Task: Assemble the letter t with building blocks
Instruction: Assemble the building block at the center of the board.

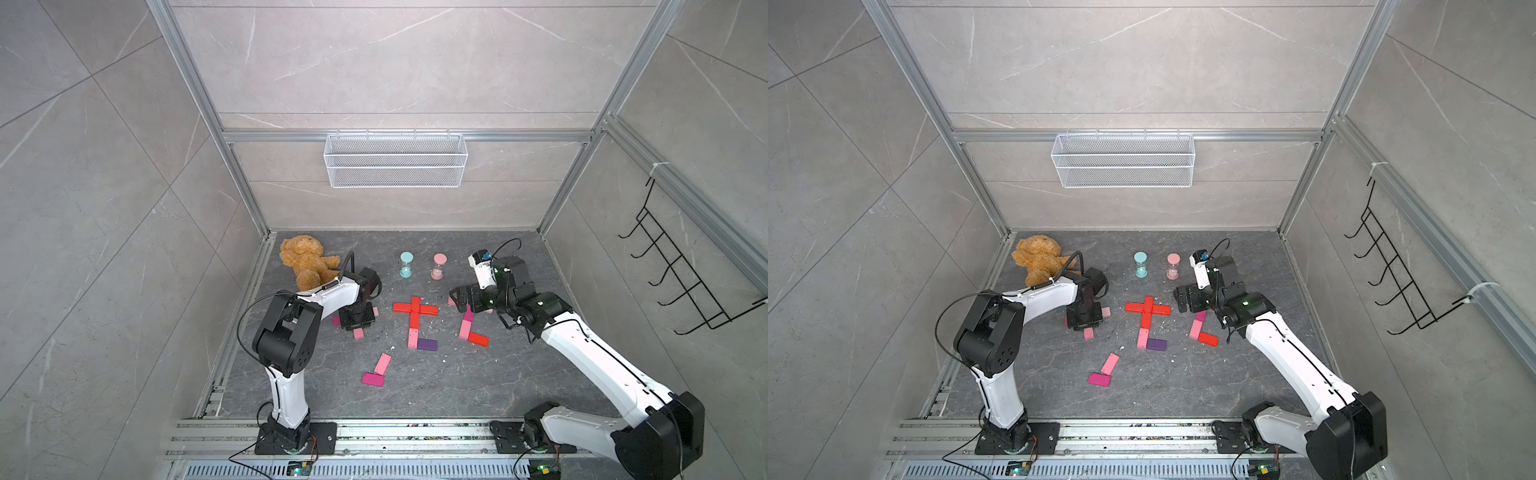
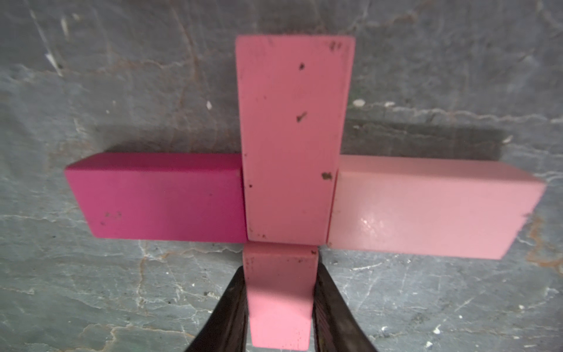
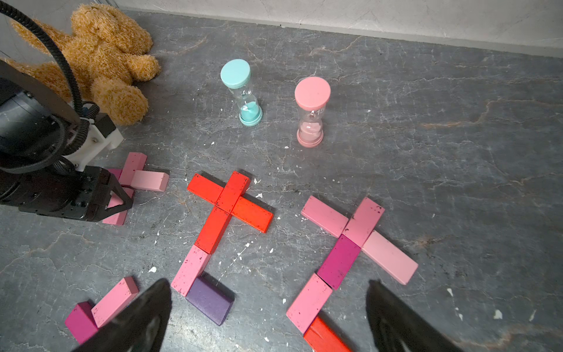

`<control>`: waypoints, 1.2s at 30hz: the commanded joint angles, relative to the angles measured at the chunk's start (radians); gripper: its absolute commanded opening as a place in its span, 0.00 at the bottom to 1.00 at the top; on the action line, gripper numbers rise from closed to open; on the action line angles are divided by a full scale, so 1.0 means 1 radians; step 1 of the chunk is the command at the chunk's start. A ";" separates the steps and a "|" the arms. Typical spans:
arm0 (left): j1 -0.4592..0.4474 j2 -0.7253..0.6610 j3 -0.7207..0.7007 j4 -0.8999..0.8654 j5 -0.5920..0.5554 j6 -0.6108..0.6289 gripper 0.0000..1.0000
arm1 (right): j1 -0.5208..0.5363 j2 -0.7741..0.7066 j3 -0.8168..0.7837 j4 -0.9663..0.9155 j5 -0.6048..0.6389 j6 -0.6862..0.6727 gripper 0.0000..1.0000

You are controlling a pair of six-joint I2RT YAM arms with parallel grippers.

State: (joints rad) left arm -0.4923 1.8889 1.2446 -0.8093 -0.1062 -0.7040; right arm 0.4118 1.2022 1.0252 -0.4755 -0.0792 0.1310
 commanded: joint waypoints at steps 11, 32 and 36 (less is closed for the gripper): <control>0.009 0.016 0.032 -0.014 0.012 0.015 0.34 | 0.002 -0.005 0.013 -0.019 0.003 -0.010 1.00; 0.013 0.025 0.042 -0.010 0.046 0.023 0.38 | 0.003 0.002 0.012 -0.015 0.002 -0.011 1.00; 0.014 0.024 0.041 -0.004 0.056 0.020 0.39 | 0.002 0.003 0.013 -0.015 0.002 -0.012 1.00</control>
State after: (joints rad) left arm -0.4824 1.9045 1.2602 -0.8150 -0.0715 -0.6956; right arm 0.4118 1.2026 1.0252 -0.4755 -0.0792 0.1310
